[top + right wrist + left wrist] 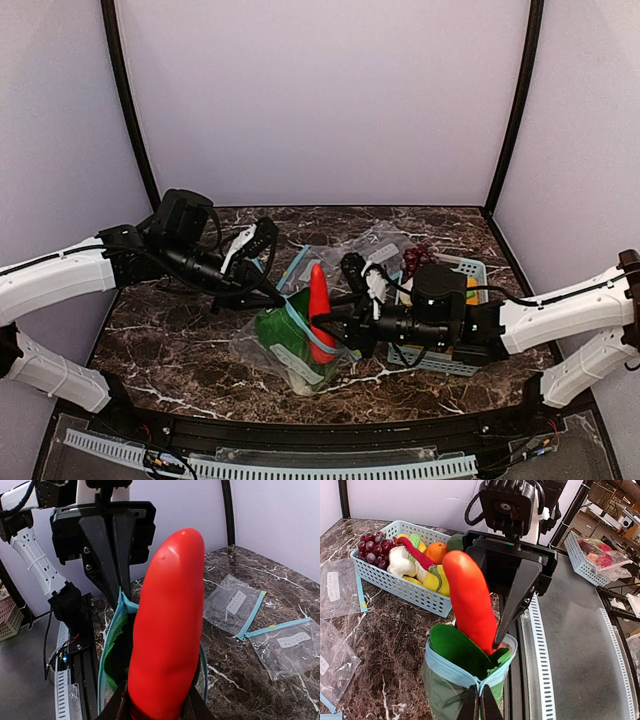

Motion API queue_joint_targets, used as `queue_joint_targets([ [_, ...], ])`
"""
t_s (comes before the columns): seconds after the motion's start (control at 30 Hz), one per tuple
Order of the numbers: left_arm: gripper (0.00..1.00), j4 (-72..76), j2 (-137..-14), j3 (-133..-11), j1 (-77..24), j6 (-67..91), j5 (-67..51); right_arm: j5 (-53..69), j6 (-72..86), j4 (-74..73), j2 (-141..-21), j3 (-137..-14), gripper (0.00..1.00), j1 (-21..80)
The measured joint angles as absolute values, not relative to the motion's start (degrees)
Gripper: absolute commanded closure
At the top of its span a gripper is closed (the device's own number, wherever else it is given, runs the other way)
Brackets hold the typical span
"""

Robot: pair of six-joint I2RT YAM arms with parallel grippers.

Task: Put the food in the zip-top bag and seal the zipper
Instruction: Place the fake vegetable in the zipper food storage bag.

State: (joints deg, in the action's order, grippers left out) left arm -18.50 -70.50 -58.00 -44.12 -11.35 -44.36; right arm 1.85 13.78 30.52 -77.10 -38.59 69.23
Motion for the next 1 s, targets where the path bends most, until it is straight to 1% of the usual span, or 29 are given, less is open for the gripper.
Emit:
queue_joint_targets([
  [0.3, 0.99, -18.5, -71.1, -58.0, -43.9, -11.3, -44.6, 10.8, 13.3, 26.2, -84.3, -44.0, 0.94, 69.3],
  [1.0, 0.99, -17.6, -71.1, -57.1, -43.4, -9.5, -44.9, 16.6, 12.9, 23.8, -92.6, -47.4, 0.94, 69.1],
])
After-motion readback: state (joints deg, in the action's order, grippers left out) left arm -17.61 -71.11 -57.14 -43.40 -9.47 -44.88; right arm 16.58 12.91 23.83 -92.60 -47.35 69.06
